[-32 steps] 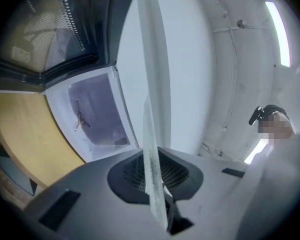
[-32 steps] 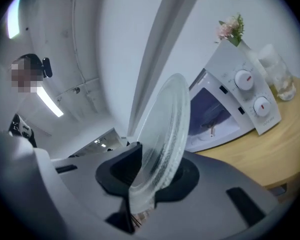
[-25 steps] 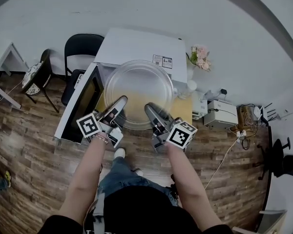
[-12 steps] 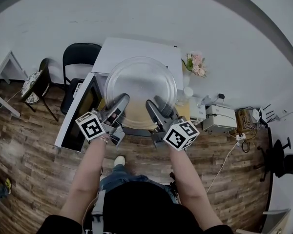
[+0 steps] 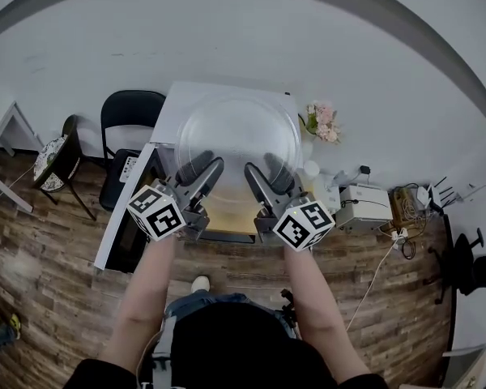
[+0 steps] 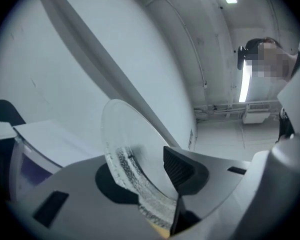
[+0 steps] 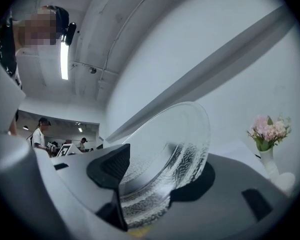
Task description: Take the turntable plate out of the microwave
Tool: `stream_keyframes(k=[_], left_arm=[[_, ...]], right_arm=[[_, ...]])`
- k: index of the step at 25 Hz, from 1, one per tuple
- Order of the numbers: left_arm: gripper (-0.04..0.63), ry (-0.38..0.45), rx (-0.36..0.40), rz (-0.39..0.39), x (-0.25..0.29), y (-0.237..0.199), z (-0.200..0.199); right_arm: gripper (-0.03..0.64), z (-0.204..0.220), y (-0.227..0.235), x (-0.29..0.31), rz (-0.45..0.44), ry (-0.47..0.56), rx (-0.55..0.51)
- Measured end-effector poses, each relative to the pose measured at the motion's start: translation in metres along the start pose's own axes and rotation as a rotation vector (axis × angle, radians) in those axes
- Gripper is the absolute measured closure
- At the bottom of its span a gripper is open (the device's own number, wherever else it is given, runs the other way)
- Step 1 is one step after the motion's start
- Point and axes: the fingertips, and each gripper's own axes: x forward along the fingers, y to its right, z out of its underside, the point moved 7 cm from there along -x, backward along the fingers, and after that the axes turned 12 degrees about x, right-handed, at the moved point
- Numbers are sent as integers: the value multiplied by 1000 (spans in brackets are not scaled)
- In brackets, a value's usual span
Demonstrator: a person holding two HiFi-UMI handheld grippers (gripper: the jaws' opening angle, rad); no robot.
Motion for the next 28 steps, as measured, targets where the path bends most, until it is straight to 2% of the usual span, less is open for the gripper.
stream_keyframes(k=[4, 9, 16, 28], left_arm=[[436, 10, 90, 6, 17, -10, -13], [419, 15, 118, 9, 34, -29, -21], [380, 36, 207, 20, 45, -47, -36], [367, 62, 261, 2, 54, -55, -50]], right_arm=[[347, -16, 4, 16, 8, 28, -56], [342, -27, 11, 36, 22, 46, -93], [337, -35, 13, 57, 18, 93, -129], [334, -48, 15, 73, -14, 110, -159]])
